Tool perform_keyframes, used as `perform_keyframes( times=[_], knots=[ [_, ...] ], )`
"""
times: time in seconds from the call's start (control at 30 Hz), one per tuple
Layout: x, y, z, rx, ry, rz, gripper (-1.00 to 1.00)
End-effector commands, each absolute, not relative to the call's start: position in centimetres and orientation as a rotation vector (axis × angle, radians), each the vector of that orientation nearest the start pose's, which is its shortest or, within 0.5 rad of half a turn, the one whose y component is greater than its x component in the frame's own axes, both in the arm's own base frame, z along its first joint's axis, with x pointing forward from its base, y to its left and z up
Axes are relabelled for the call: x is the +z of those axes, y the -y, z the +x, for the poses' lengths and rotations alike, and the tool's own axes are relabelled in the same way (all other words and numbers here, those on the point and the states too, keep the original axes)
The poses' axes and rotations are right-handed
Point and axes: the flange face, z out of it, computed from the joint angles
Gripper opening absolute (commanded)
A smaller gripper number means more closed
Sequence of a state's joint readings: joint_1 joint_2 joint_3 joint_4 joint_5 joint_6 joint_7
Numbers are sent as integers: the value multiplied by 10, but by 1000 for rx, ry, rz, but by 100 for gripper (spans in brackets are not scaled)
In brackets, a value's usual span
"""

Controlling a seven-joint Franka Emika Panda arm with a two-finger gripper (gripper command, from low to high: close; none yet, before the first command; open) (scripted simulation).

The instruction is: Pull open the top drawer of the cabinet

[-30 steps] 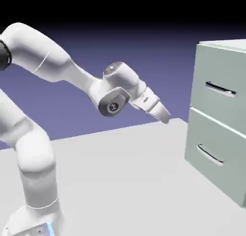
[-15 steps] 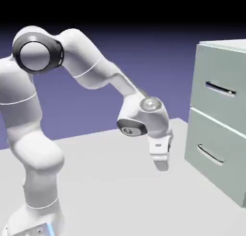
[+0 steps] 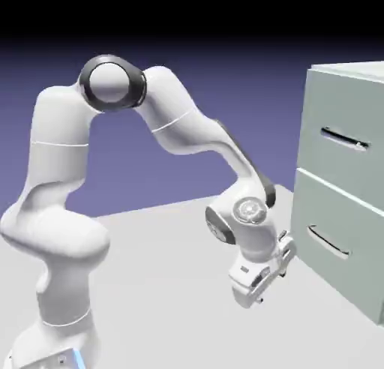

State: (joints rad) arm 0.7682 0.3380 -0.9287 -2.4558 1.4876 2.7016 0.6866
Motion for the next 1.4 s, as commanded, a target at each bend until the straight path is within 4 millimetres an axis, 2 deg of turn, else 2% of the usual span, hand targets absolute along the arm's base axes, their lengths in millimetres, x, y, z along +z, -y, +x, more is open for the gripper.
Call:
perform_keyframes(
  times=[0.0,0.13,0.27,0.5,0.63,0.73,0.83,0.97,1.03,1.2,1.23,1.27,1.3,1.37],
  knots=[
    [218,130,449,-119,-2384,-1252,0],
    [222,141,458,-201,-2403,-1095,0],
    [236,147,471,-302,-2371,-955,0],
    [286,142,504,-479,-2193,-766,0],
    [328,125,525,-557,-2030,-694,0],
    [365,104,541,-597,-1883,-657,0],
    [405,75,554,-618,-1720,-632,0],
    [464,22,563,-614,-1484,-615,0],
    [465,22,563,-613,-1482,-615,0],
    [465,22,612,-613,-1482,-615,0],
    [465,22,613,-613,-1482,-615,0],
    [465,22,613,-613,-1482,-615,-100],
    [465,22,613,-613,-1482,-615,-100],
    [465,22,595,-613,-1482,-615,-100]
  ],
)
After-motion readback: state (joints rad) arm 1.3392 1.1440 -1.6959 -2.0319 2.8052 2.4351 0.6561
